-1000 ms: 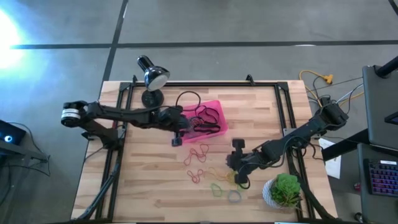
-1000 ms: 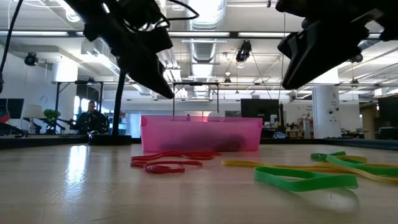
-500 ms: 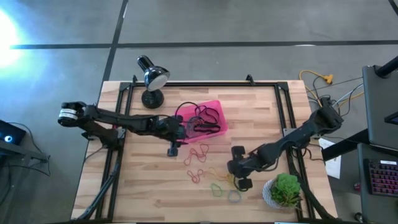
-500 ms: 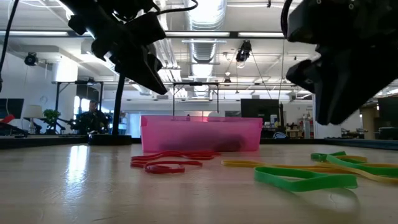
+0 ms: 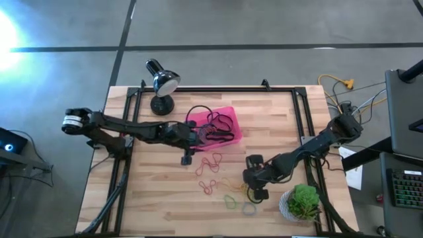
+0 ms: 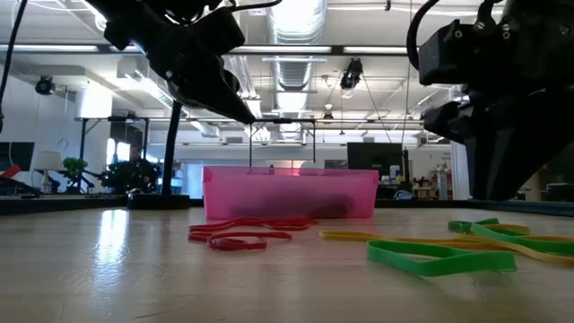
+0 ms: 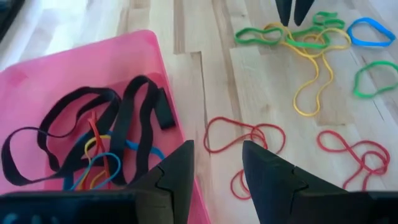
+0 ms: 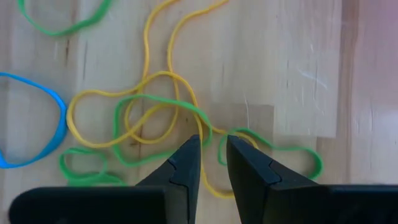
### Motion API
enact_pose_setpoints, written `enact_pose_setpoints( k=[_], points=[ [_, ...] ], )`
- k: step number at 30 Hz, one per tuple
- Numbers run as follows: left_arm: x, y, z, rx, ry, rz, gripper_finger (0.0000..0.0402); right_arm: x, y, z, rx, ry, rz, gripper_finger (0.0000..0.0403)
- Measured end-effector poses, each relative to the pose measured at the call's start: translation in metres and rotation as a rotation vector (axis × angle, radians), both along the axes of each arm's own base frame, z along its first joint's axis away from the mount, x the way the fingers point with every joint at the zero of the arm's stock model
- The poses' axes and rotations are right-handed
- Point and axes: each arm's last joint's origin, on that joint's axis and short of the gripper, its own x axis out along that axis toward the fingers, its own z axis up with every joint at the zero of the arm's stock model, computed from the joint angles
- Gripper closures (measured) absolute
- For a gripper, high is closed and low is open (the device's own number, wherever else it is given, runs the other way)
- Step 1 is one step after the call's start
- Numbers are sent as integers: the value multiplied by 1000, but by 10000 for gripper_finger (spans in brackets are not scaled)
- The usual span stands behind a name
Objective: Pick and place rubber bands into bin
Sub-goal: Put the green rubber band into the red bin
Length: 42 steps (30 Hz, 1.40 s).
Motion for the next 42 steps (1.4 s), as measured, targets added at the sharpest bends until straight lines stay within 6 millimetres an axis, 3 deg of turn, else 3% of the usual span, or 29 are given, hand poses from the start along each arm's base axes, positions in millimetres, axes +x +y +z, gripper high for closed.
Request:
enact_pose_setpoints(
  k=[17, 27, 33, 42],
  points=[
    [0, 0, -1, -43, 4, 29, 281, 0, -10, -21, -37, 75, -38, 335],
    [-1, 0, -2, -44, 6, 28, 281, 1, -12, -21, -44, 72, -34, 338],
    [-1, 0, -2, -44, 5, 28, 281, 1, -12, -19, -53, 67, 0, 387],
    [-1, 0, -2, -43, 3, 30, 281, 5, -11, -6, -48, 55, 6, 395]
  ],
)
